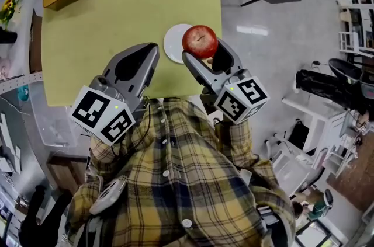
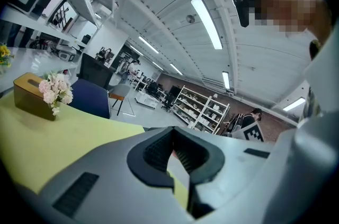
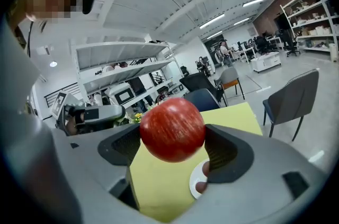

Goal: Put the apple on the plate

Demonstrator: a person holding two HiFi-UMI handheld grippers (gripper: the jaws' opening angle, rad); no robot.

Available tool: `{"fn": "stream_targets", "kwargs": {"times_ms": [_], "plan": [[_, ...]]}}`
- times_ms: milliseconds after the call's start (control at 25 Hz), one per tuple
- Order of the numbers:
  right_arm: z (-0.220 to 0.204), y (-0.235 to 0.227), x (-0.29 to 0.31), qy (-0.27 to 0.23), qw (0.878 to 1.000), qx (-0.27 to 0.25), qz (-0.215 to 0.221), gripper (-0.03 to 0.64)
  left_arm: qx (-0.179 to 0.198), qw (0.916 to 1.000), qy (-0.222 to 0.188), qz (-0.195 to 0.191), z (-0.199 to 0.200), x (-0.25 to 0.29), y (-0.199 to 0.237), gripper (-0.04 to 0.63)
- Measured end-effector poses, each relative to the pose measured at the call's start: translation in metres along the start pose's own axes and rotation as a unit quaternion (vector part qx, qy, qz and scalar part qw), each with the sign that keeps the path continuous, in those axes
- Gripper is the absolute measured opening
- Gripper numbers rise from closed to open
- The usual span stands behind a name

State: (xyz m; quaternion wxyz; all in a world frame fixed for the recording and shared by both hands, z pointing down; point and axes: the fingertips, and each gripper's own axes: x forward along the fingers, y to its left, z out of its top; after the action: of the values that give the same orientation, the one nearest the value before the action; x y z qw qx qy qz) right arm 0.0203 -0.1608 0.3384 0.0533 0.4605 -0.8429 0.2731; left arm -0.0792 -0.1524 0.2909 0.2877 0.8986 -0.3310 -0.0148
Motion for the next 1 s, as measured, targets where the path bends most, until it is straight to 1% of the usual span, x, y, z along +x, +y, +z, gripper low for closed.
{"fn": "stream_targets", "kwargs": {"times_ms": [120,200,400,560,800,1000], "plan": [[-0.013,-0.01,0.011,0.018,1.0,0.005,0.003,0.376,0.008,0.9999,0.0,0.006,0.003,0.004,0.003,0.008],[-0.023,-0.016,0.017,0.03,0.999,0.017,0.003,0.376,0.006,1.0,0.002,0.005,0.002,0.007,0.003,0.008],[-0.053,-0.032,0.033,0.062,0.997,0.043,-0.004,0.376,-0.015,0.9998,0.009,0.006,-0.012,0.009,0.008,0.008],[-0.076,-0.05,0.05,0.078,0.995,0.064,-0.013,0.376,-0.023,0.9991,0.032,0.014,-0.033,0.013,0.022,0.008],[-0.112,-0.072,0.065,0.116,0.989,0.093,-0.024,0.376,-0.048,0.997,0.05,0.035,-0.053,0.008,0.039,0.008],[-0.134,-0.085,0.076,0.137,0.985,0.103,-0.027,0.376,-0.056,0.9952,0.063,0.048,-0.064,0.006,0.049,0.008]]}}
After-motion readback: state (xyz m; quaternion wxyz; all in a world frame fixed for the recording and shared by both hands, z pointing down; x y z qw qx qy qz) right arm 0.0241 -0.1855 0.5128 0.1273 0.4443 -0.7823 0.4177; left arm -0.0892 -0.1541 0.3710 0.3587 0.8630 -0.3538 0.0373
